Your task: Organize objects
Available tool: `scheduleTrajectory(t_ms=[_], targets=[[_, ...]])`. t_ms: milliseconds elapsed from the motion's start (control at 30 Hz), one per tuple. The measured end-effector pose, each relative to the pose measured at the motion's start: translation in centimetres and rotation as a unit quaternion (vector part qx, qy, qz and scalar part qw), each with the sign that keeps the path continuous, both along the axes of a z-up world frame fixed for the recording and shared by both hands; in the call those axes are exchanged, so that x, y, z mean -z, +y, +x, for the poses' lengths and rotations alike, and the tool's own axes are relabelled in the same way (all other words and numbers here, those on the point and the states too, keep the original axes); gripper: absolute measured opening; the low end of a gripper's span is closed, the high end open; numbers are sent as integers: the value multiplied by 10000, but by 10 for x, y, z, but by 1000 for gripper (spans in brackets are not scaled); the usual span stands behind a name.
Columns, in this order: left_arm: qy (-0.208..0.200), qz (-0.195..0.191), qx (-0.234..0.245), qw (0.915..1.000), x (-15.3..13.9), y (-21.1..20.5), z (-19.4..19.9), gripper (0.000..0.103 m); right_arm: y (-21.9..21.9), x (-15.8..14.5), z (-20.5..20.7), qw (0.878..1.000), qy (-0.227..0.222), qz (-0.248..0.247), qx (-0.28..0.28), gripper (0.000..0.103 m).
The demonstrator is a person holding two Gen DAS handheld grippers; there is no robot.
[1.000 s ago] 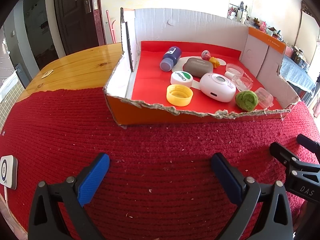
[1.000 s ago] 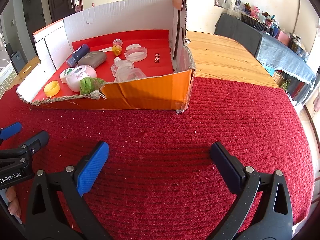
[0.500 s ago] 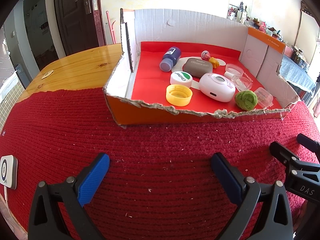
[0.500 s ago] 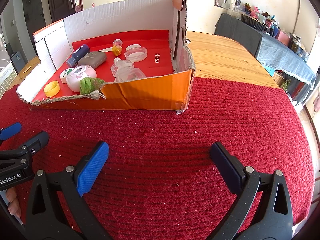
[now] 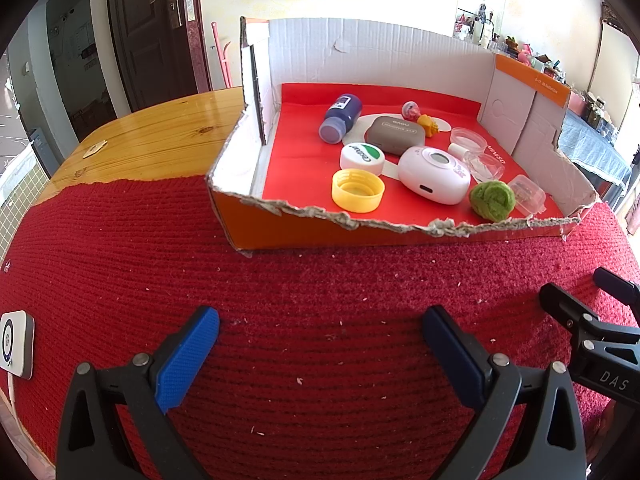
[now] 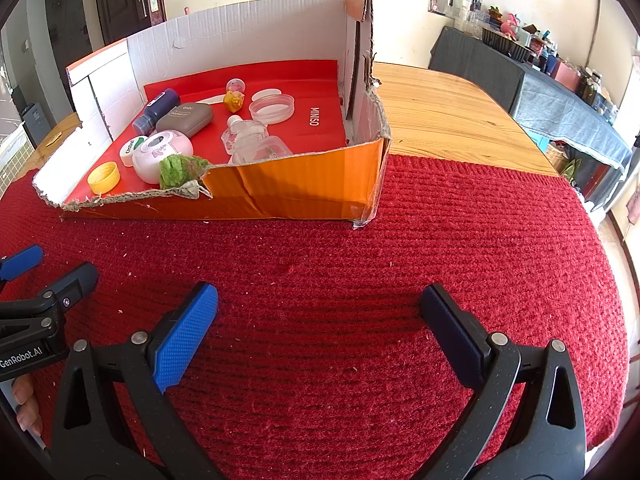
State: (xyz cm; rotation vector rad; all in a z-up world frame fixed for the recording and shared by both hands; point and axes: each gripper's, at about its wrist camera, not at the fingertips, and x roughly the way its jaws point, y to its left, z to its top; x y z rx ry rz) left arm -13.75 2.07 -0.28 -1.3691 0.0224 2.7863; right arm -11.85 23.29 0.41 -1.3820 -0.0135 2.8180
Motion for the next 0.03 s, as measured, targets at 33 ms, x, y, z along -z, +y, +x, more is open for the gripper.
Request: scheduleTrajectory(t_ms=[33], targets=[[-1,0,-1,10000,0,0,0,103,0,0,0,10000,1,1,1,103]])
